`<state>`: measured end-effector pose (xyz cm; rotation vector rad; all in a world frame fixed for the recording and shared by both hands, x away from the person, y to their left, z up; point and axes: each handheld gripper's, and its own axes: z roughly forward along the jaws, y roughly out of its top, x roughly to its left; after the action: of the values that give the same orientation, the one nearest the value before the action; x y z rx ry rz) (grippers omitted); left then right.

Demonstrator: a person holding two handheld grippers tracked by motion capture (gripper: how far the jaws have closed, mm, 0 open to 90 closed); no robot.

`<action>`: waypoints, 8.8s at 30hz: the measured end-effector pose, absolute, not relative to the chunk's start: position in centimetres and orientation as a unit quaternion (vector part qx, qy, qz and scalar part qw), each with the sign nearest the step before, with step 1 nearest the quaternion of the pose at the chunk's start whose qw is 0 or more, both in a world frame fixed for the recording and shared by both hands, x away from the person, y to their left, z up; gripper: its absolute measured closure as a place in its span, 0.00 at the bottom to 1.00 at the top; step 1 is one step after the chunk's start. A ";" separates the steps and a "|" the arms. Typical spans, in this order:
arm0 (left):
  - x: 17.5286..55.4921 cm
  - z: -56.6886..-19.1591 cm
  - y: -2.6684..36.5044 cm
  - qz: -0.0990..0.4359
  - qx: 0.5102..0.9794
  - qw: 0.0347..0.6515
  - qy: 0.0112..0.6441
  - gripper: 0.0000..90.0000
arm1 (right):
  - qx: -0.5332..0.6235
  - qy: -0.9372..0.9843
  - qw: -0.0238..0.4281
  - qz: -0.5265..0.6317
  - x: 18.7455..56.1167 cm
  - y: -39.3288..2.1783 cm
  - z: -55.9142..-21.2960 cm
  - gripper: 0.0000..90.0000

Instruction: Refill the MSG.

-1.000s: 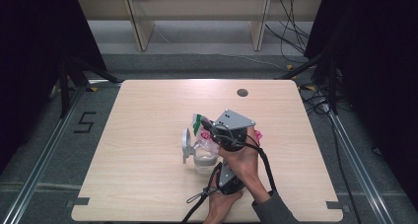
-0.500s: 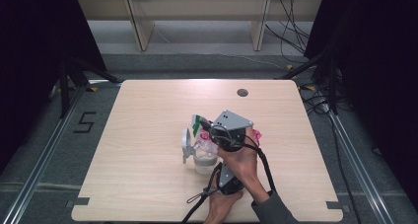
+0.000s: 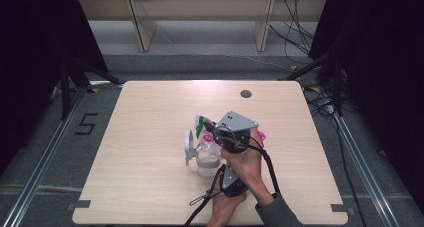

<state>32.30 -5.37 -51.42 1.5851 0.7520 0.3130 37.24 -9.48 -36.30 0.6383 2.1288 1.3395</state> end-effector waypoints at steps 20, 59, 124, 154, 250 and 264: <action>32.3 -51.5 -5.4 0.138 0.692 0.628 0.330 0.84 | 0.237 0.791 0.264 0.499 37.3 -9.5 -36.3 0.99; 32.4 -51.4 -5.4 0.142 0.690 0.630 0.327 0.83 | 0.239 0.787 0.266 0.502 37.0 -9.2 -36.3 0.99; 32.9 -51.1 -5.5 0.169 0.679 0.637 0.324 0.85 | 0.214 0.797 0.279 0.492 36.9 -8.8 -36.0 0.99; 32.7 -51.2 -5.2 0.179 0.689 0.623 0.325 0.85 | 0.226 0.792 0.271 0.498 36.9 -9.0 -35.9 0.99; 32.5 -51.2 -5.3 0.176 0.681 0.632 0.324 0.85 | 0.219 0.793 0.273 0.498 37.2 -8.8 -36.1 0.99; 32.5 -51.2 -5.6 0.170 0.665 0.647 0.332 0.85 | 0.216 0.796 0.272 0.496 37.2 -8.6 -36.0 0.99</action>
<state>32.55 -5.57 -51.15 1.5135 0.7544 0.3878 37.21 -8.59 -36.03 0.5816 2.1419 1.3343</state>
